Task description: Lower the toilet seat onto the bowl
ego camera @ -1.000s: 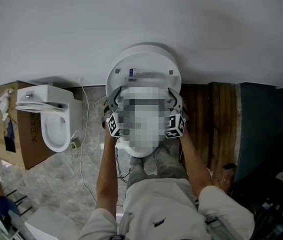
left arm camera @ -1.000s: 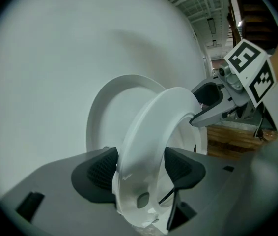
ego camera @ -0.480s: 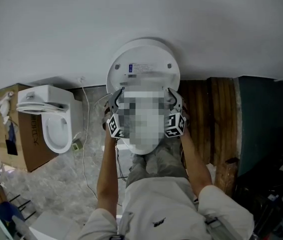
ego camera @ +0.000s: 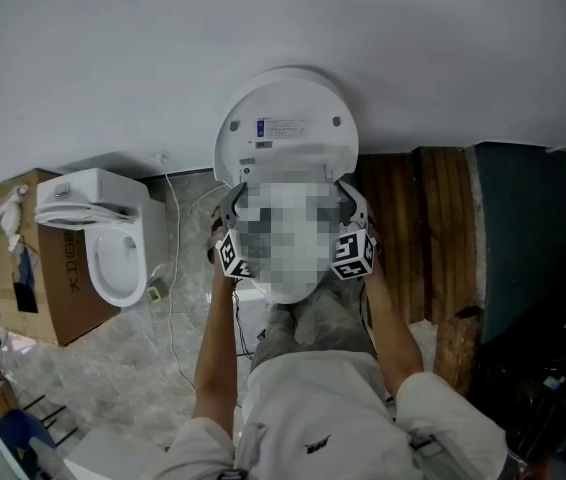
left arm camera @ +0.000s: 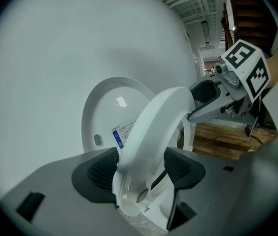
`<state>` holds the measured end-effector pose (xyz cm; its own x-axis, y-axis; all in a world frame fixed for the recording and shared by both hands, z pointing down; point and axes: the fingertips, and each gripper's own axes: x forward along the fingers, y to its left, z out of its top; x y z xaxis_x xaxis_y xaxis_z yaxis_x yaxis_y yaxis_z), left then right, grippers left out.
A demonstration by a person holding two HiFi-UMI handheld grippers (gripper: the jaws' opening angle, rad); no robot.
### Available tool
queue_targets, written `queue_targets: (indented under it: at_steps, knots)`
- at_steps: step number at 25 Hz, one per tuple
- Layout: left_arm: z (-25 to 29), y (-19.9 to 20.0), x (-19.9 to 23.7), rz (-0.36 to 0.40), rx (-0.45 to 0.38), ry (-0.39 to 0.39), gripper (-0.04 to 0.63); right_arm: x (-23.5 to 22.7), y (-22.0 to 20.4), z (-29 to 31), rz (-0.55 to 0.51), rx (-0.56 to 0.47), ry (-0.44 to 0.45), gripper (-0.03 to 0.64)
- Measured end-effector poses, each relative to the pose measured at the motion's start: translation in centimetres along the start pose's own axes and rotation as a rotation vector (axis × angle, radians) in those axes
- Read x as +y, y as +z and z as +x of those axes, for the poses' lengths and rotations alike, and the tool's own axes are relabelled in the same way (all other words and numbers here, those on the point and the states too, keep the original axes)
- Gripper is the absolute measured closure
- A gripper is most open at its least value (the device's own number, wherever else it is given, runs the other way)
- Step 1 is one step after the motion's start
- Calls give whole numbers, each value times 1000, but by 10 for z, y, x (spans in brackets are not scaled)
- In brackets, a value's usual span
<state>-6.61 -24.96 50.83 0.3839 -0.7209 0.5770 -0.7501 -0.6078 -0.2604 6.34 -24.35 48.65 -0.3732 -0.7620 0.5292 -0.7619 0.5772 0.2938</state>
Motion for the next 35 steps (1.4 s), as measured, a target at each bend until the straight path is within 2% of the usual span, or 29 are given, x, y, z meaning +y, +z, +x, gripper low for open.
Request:
queue_targets:
  at_steps: [6,14,19,29,35]
  knots:
    - [-8,-7,-12,15,4,-19,284,11,-2,-18,1,-20,3,345]
    - [-26,-26,-36,35,18,-71,282,35,-15,-43,40,-29,67,347]
    - [-35,-37,-50,44,29,-77,281,45,-20,-59,61,-47,55,379]
    - [-54,-61,-75,82,28,-90,284,70,-42,-77,56,-15,57,382]
    - [-69,-71,-86,95,19,-100,308,81,-53,-87,53,2,55,380]
